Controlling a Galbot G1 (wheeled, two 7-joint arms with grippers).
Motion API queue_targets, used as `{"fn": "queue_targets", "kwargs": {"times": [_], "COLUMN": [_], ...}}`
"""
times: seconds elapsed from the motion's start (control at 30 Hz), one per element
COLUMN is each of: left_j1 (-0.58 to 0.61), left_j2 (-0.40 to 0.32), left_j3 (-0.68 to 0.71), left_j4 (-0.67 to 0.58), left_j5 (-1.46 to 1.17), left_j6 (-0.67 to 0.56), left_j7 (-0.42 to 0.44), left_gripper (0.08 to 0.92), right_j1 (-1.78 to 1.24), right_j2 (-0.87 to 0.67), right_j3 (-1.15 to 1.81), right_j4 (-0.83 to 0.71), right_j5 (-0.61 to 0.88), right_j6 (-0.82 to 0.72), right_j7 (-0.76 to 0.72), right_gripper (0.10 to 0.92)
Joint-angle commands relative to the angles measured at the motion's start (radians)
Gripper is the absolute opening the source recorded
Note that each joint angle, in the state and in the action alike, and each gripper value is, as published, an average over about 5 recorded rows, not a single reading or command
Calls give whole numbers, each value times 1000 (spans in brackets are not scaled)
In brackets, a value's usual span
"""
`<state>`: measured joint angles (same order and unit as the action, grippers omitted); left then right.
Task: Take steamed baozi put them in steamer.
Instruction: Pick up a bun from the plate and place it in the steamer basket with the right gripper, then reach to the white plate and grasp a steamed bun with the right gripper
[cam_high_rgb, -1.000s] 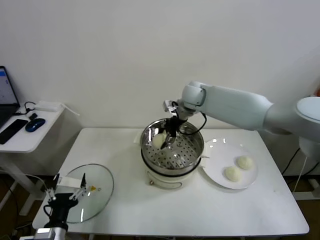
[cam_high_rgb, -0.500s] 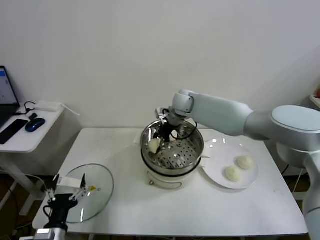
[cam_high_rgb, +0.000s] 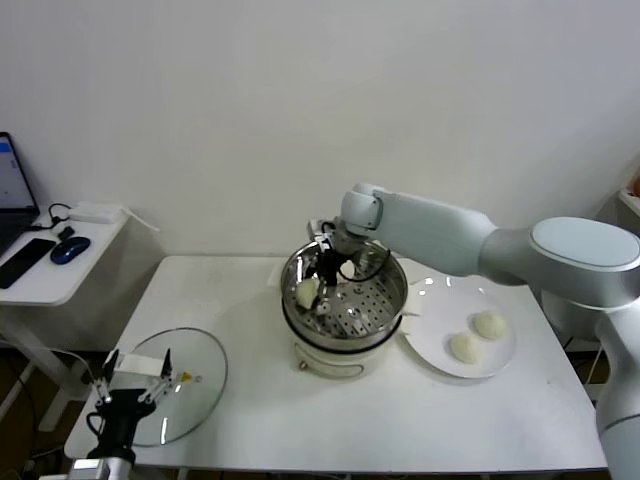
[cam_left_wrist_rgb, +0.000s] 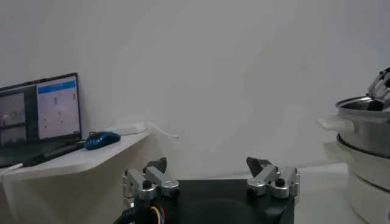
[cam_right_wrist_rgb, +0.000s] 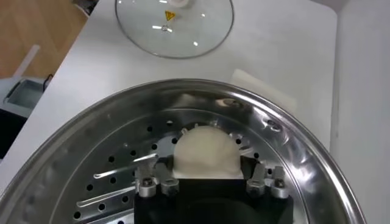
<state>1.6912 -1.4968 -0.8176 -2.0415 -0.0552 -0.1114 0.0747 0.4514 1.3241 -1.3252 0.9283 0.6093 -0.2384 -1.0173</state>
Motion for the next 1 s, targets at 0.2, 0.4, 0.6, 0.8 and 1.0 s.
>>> {"fn": "queue_targets", "kwargs": {"times": [0.2,0.4,0.6,0.8,1.0], "left_j1": [7,11,-1,1,17], "left_j2": [1,5,4,4,10], "left_j3": [-2,-2,6,7,3], "left_j4": [-5,-10,-9,-5,-7], "left_j5": [-6,-15,-11,-16,-25], "left_j6": [-1,1,5,3,-1], "left_j7": [-1,-1,0,-1,-1], "left_gripper": [823,823,823,823,823], "right_j1": [77,284,445,428,278], "right_j2": [-83,-295,-470,-644,-752], "right_j3": [-13,-138,-266,-284,-169], "right_j4": [94,277,354,395,379], "right_j5": [30,48,22,-72,-316], "right_j6": [12,90,166,189,267], "right_j7": [-31,-88,-138,-160,-168], "right_gripper": [822,823,823,823,823]}}
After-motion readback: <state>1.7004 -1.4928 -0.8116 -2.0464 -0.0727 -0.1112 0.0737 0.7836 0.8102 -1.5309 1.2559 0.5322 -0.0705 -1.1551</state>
